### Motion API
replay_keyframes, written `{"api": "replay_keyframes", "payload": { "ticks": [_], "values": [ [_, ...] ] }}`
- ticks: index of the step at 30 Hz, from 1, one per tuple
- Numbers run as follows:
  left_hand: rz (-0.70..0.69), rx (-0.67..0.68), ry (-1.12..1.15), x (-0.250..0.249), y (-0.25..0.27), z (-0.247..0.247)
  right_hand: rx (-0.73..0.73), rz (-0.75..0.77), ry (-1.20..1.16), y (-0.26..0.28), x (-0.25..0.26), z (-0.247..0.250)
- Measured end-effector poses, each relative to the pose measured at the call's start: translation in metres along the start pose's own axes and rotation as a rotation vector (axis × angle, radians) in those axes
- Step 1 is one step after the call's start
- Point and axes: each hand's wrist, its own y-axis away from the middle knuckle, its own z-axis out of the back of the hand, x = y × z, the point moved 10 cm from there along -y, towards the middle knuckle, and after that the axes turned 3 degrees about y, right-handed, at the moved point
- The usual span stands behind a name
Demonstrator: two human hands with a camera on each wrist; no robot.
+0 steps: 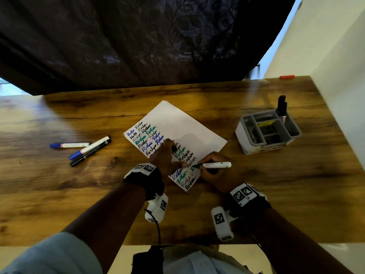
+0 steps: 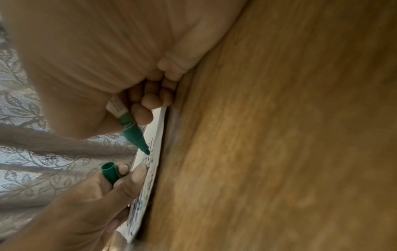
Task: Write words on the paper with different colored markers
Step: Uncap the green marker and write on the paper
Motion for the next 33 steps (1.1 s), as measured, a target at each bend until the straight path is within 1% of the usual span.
{"api": "replay_keyframes", "payload": {
  "ticks": [3,7,13,18,20,33],
  "values": [
    [-0.008,0.001,-0.003,0.0,0.0,-0.001,-0.002,0.019,0.026,0.0,0.0,-0.002],
    [-0.006,0.003,-0.003,0.0,0.0,-0.001,0.019,-0.019,0.0,0.0,-0.008,-0.007],
    [0.001,0.002,-0.008,0.001,0.0,-0.002,0.027,0.013,0.033,0.001,-0.002,-0.006],
    [-0.003,0.007,-0.003,0.001,0.0,-0.002,-0.041,-0.004,-0.026,0.003,-0.007,0.003],
    [-0.005,0.006,0.003,0.001,0.0,-0.002,-0.072,0.003,-0.016,0.003,-0.007,0.006],
    [-0.011,-0.006,-0.01,0.003,-0.001,-0.003,-0.064,-0.027,-0.025,-0.001,-0.016,-0.001]
  ]
}}
